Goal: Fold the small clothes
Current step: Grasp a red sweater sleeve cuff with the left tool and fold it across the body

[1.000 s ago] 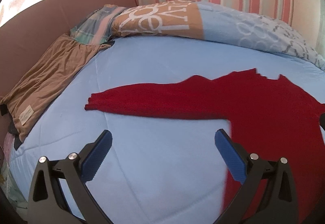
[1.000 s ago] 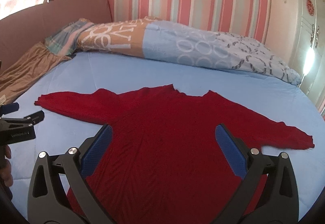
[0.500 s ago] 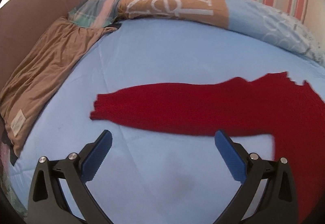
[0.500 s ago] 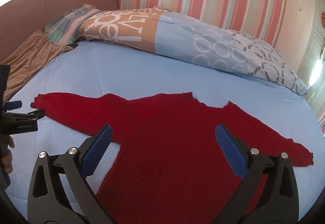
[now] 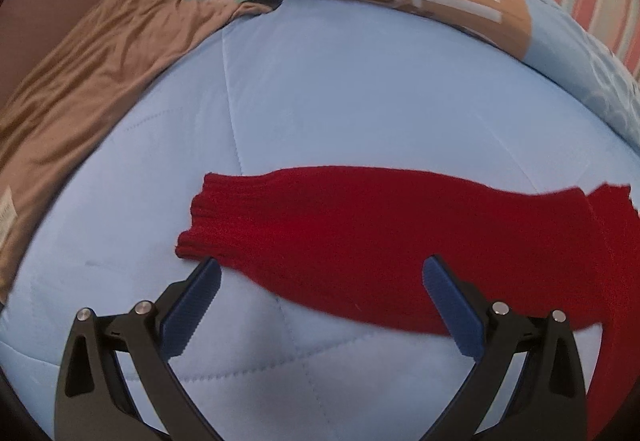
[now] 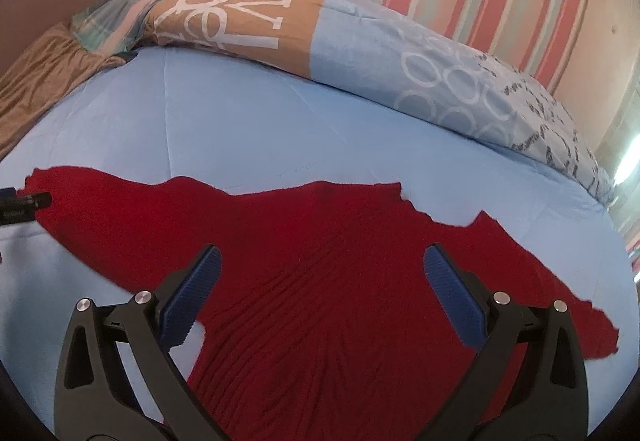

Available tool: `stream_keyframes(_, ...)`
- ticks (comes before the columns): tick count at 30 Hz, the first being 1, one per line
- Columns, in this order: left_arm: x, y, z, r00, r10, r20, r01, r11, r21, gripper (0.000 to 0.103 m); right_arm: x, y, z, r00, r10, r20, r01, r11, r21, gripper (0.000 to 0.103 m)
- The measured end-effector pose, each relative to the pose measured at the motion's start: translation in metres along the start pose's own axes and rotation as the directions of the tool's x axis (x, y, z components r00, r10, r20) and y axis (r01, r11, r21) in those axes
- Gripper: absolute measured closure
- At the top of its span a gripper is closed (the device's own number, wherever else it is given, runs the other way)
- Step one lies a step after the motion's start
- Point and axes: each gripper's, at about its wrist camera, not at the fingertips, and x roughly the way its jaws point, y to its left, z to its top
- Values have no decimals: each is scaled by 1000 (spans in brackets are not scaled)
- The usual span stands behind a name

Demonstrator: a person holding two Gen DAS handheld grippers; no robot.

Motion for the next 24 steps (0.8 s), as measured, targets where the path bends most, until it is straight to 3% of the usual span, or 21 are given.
stream_keyframes(6,14,9,4,1000,20,-17,-21,998,-60,6,13,-5,-5,1000,-1,-22,1,1000,-14,3)
stream_keyframes(8,20,9,5,999,34,-36,-36,998,-51,31,14,-9,-6,1000,-10,-26,9,1000,-13,3)
stream_keyframes(9,20,8,5,998,49,-33,-50,998,-41,34,14,-10,-7,1000,-16,-27,15,1000,-13,3)
stream_keyframes(11,18,2,8,996,87,-12,-87,996,-1,64,14,-16,-10,999,-29,-35,29,1000,-10,3)
stream_keyframes(14,18,-7,10,993,114,-6,-114,992,46,84,13,-22,-12,998,-40,-48,40,999,0,3)
stream_keyframes(19,-4,-20,14,995,78,66,-84,993,83,91,3,-34,-13,998,-55,-40,56,998,7,3)
stream_keyframes(24,-45,-62,27,987,-72,143,53,989,135,92,-9,-60,-17,997,-71,-32,72,997,37,3)
